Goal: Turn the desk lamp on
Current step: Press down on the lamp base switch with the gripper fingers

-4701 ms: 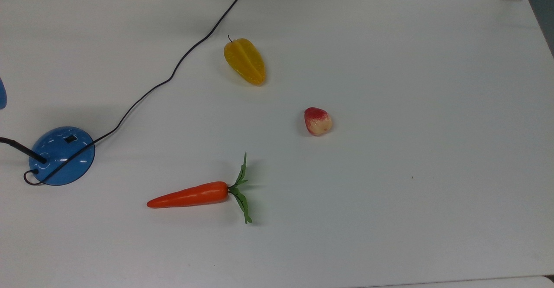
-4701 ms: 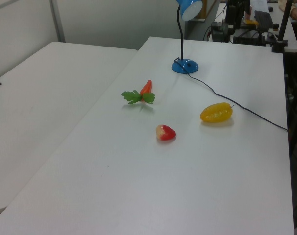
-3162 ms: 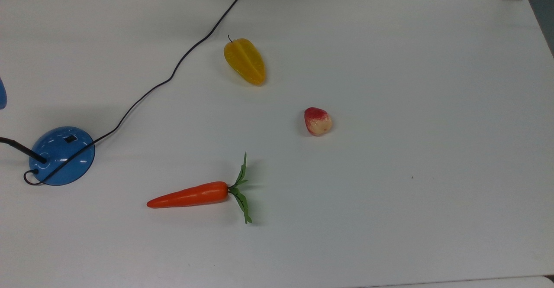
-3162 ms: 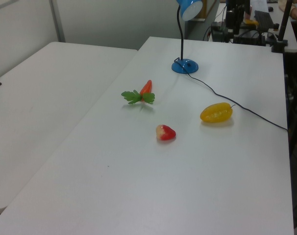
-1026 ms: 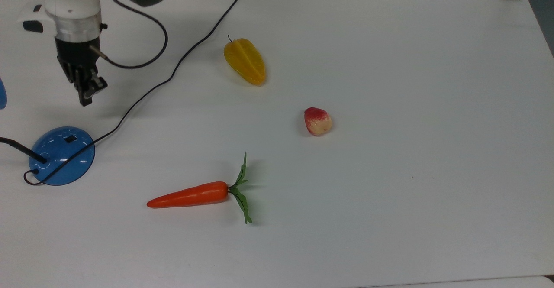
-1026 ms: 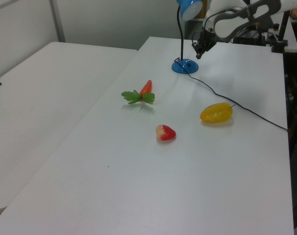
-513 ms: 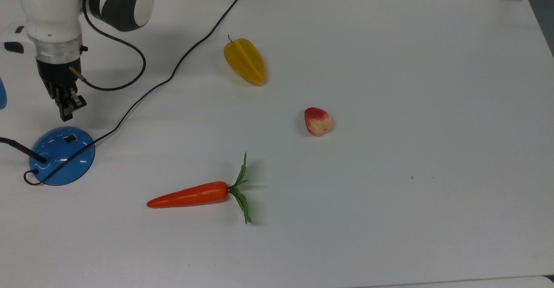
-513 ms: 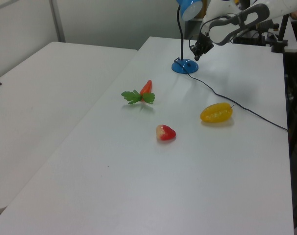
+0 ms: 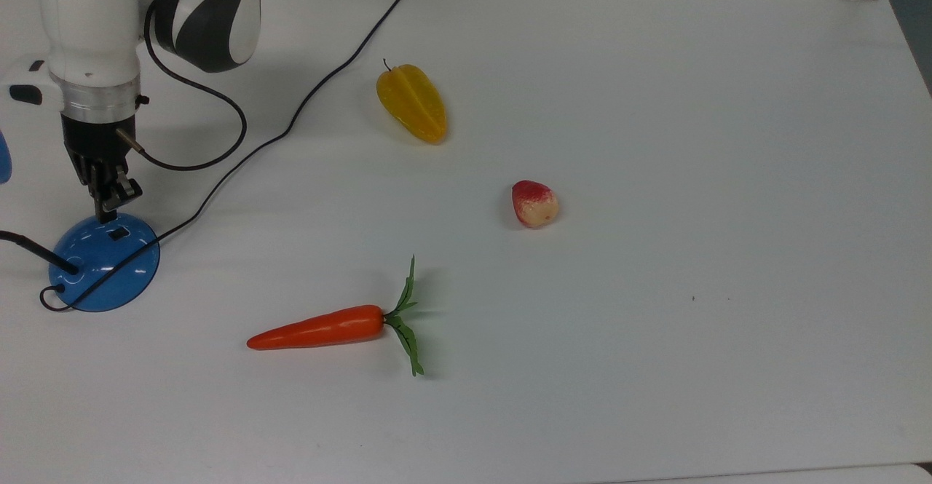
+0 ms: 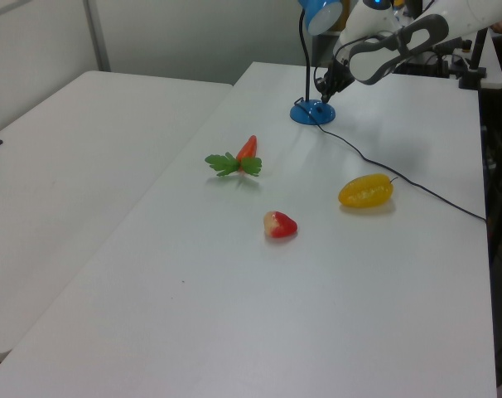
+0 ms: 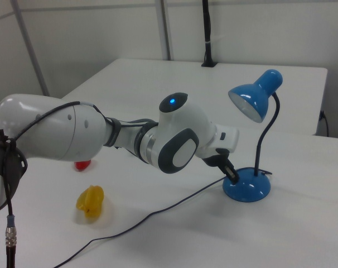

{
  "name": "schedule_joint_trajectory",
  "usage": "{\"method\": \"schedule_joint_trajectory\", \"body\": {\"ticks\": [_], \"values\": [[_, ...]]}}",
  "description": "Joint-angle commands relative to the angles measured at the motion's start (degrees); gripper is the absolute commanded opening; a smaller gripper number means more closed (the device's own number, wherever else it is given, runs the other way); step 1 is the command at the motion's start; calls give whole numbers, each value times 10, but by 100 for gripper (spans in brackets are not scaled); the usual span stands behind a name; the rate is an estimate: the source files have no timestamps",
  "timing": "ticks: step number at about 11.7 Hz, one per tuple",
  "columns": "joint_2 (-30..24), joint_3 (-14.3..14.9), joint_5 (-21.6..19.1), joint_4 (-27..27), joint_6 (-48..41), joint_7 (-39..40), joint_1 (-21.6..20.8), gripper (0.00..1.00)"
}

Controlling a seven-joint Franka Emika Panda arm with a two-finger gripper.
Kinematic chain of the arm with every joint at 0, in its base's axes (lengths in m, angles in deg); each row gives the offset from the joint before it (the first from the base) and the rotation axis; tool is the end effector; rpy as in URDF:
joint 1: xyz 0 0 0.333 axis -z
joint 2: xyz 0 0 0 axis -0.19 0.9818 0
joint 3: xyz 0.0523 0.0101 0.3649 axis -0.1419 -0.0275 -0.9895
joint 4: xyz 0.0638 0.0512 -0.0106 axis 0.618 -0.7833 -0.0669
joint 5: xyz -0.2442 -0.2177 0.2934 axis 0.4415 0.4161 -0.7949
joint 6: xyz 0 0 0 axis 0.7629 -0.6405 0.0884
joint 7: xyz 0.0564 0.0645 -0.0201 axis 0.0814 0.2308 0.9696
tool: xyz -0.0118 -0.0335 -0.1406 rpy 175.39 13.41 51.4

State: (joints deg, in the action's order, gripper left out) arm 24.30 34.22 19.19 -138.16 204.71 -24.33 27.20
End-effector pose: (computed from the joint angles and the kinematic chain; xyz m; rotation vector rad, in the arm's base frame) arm 0.7533 -0.3012 0.3269 2.7688 -0.9853 0.7401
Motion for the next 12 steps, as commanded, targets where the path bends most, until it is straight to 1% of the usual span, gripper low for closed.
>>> {"method": "schedule_joint_trajectory", "body": {"ticks": [1, 2, 4, 5, 12], "values": [[9, -6, 7, 14, 11, -16, 2, 0], [10, -6, 7, 15, 12, -18, 2, 0], [19, -6, 7, 15, 50, -26, 0, 0], [23, -6, 12, 15, 52, -31, -1, 0], [24, -6, 15, 14, 52, -30, -3, 0]]}}
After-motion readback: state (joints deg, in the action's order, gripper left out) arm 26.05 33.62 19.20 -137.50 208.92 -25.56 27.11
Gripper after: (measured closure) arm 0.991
